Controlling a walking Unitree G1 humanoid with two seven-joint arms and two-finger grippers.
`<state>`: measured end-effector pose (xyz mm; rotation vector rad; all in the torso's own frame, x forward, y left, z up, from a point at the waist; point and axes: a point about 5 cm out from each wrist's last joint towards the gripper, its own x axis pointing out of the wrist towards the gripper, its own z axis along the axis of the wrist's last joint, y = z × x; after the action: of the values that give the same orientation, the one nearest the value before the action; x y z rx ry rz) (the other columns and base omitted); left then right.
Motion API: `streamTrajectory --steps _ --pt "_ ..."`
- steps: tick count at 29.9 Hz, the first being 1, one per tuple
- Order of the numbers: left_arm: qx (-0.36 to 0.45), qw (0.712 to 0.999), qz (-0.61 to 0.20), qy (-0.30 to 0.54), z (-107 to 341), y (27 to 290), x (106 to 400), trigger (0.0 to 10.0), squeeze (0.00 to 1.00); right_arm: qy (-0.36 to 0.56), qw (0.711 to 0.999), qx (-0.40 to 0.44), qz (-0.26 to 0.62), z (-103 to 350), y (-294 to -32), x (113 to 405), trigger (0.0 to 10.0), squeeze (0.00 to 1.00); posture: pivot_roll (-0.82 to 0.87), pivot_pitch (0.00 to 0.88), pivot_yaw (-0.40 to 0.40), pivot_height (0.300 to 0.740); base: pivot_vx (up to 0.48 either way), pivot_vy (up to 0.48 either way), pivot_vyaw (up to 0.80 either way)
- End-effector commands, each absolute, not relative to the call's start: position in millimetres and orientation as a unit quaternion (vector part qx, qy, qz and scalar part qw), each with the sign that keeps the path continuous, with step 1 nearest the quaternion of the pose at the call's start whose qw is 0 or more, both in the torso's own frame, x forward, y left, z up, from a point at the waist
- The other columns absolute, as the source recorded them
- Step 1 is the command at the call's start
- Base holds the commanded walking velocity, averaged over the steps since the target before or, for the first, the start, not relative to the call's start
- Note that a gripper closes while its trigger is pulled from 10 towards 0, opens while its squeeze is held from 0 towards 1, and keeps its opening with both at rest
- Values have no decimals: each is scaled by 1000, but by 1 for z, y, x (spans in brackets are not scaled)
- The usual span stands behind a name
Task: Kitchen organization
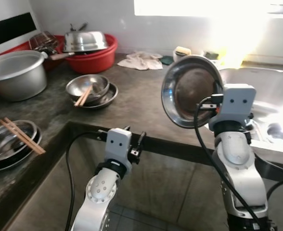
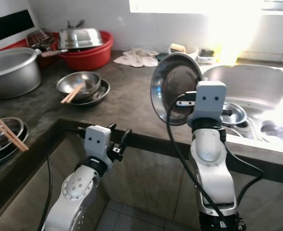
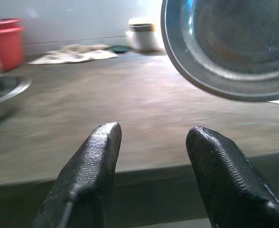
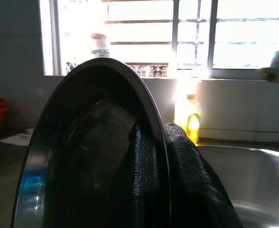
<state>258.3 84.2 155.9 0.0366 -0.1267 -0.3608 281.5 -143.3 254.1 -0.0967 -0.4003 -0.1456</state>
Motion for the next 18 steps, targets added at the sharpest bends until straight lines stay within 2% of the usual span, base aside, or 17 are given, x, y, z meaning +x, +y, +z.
streamTrajectory --steps 1,5,8,9,10,18 --pt "8 981 -185 -55 155 80 259 10000 0 -209 973 -51 -88 257 -150 280 0 0 64 18 40 740 0 0 -788" --pt "21 980 -187 -65 157 81 258 10000 0 -206 973 -57 -85 256 -149 282 0 0 65 16 39 740 0 0 -744" --pt "26 979 -188 -73 158 81 258 10000 0 -204 973 -63 -83 256 -148 284 0 0 66 13 40 740 0 0 -313" --pt "25 979 -190 -74 158 80 257 10000 0 -202 974 -64 -81 256 -147 284 6118 0 66 13 40 740 247 -334 0" --pt "26 978 -192 -75 159 80 257 10000 0 -199 975 -67 -78 256 -147 285 10000 0 66 13 40 740 281 -386 0" --pt "36 978 -188 -78 157 79 258 10000 0 -180 979 -70 -69 251 -147 290 10000 0 61 7 40 740 269 -395 0"
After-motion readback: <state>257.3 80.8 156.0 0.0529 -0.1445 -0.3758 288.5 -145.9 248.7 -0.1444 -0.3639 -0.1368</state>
